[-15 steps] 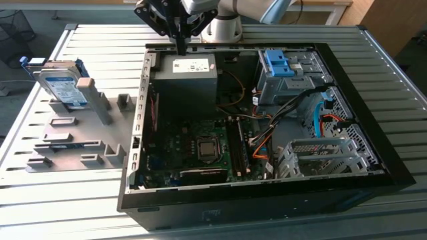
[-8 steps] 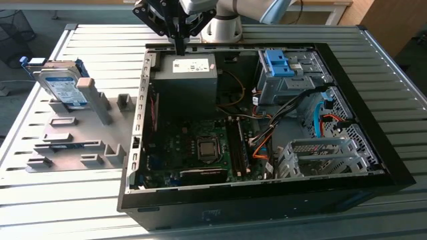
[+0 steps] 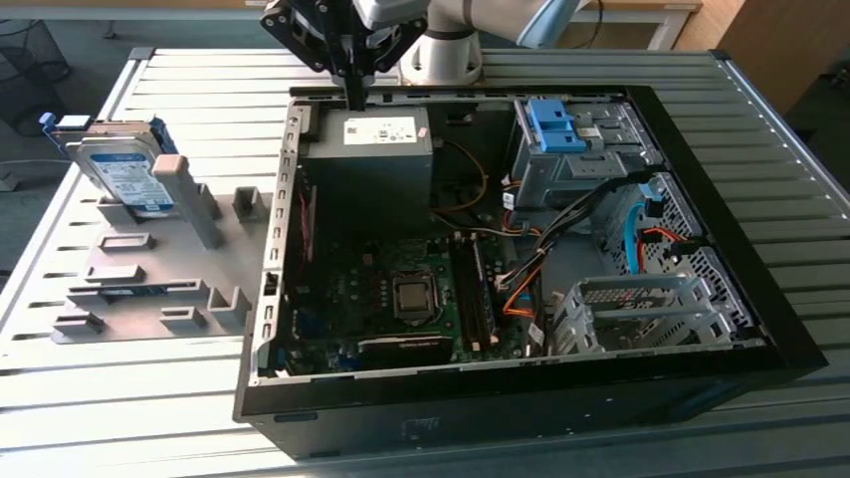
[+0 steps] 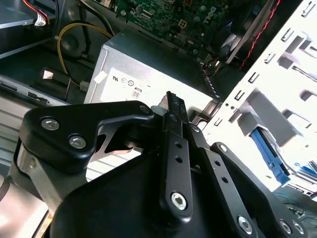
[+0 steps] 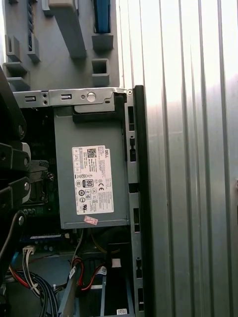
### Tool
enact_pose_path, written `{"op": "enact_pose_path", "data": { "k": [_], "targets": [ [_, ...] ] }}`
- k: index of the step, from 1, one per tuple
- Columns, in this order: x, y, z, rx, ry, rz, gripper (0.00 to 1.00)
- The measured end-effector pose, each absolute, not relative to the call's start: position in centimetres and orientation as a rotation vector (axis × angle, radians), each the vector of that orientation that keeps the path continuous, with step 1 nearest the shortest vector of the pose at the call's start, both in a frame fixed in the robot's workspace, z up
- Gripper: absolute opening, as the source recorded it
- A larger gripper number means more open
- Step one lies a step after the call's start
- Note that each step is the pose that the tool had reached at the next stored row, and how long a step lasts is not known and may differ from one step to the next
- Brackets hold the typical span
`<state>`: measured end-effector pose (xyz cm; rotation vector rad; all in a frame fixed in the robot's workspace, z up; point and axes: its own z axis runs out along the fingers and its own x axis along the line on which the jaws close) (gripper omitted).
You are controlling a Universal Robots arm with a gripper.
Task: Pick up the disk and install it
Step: 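Reach for the disk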
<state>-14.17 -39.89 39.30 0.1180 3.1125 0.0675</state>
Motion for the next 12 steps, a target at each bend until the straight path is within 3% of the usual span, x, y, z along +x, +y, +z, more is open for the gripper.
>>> {"op": "enact_pose_path", "data": {
  "k": [12],
  "targets": [
    [-14.65,-39.89,39.26,0.118,3.112,0.068,0.11]
  ]
}}
